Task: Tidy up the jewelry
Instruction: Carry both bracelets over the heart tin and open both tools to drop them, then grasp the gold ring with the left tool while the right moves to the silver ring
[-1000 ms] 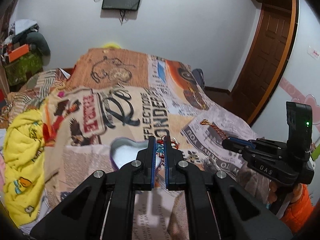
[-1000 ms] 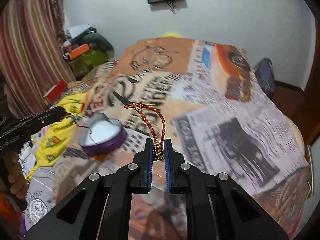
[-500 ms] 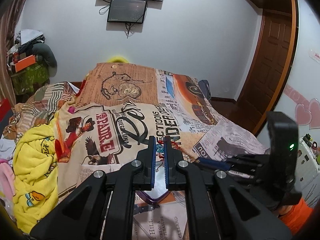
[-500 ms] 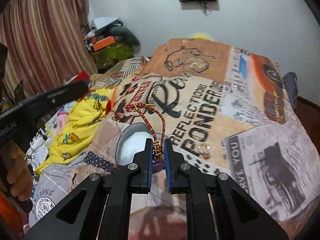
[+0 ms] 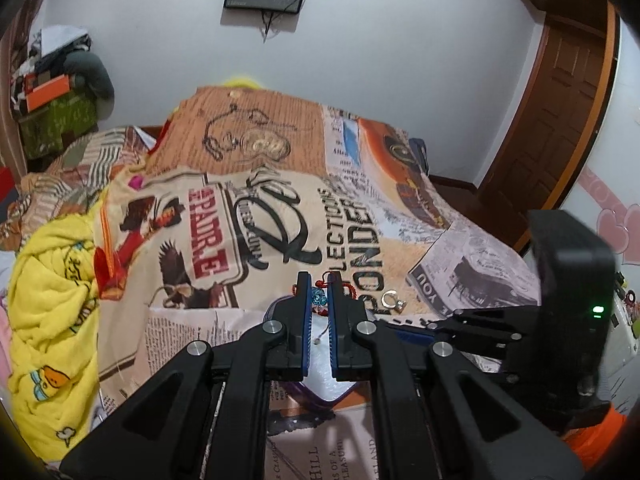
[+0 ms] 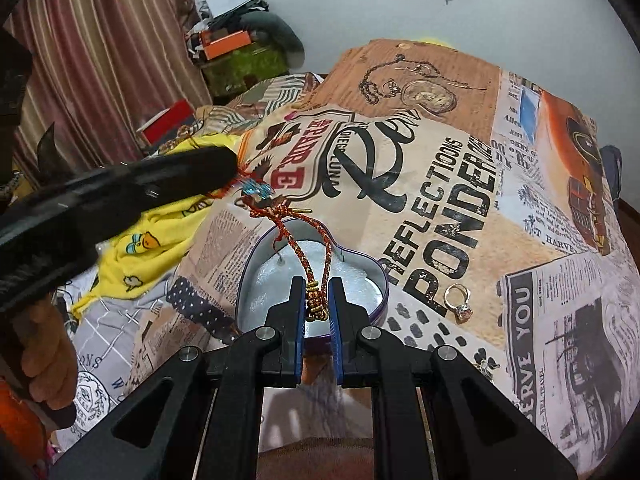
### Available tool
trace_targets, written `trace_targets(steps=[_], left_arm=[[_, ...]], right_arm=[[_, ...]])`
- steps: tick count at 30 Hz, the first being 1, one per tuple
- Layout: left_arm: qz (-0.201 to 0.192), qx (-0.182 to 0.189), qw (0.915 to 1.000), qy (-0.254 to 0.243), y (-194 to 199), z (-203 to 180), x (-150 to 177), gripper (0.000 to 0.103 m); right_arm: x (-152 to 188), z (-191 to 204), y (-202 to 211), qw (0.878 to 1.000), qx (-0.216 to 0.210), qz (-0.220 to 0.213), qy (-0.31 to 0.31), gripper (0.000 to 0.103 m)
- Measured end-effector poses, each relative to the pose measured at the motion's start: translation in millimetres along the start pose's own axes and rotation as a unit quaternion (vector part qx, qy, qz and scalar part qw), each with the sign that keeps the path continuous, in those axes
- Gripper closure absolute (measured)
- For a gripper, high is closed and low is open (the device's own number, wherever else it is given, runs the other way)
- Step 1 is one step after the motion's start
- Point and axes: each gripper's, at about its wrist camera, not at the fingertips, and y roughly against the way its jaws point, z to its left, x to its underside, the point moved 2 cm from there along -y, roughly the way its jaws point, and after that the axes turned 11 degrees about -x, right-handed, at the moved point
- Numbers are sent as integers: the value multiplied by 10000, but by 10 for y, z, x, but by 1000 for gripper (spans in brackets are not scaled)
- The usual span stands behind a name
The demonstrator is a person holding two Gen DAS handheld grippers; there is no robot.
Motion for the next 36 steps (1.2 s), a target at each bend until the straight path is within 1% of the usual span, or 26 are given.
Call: trace_targets(steps=[2,4,5,8,9,13,16,20,24,28,30,33,36], left_arm=[[102,28,9999,33,-65,20,30,97],[182,42,9998,52,-115,29,57,97],[227,52,9997,55,-140,34,74,97],[330,50,9994,57,-190,30,108,97],[362,68,9993,61,-205,31,117,97],[461,73,9989,1,-248,6,149,97],[551,24,9984,-88,-279,-29,174,97],[571,-78,9983,-115,-262,-46,177,88],[451,-206,9986,-208,-155,-94,151,79],[319,-291,9983,-385,-22,-189,120,73],[255,-300,9982,-452,43,-251,104,68],[180,-309,9978,-557,116,-359,94,66],[159,-232,9973,-676,164,-512,100,65]], right_arm=[[6,29,-17,9999,-8,71,101,92],[7,33,-29,9998,71,125,170,91],[8,34,-31,9997,89,154,186,89],[15,34,-15,9995,158,173,210,73],[19,33,2,9995,193,135,216,70],[21,14,108,9995,269,-1,187,69],[30,-25,207,9990,409,-71,152,69],[50,-121,329,9983,552,-162,0,69],[70,-207,462,9971,701,-262,-106,69],[98,-289,619,9957,788,-406,-252,69],[117,-319,689,9949,845,-466,-292,69],[150,-374,803,9935,917,-558,-375,69],[204,-443,919,9919,1000,-634,-468,69]])
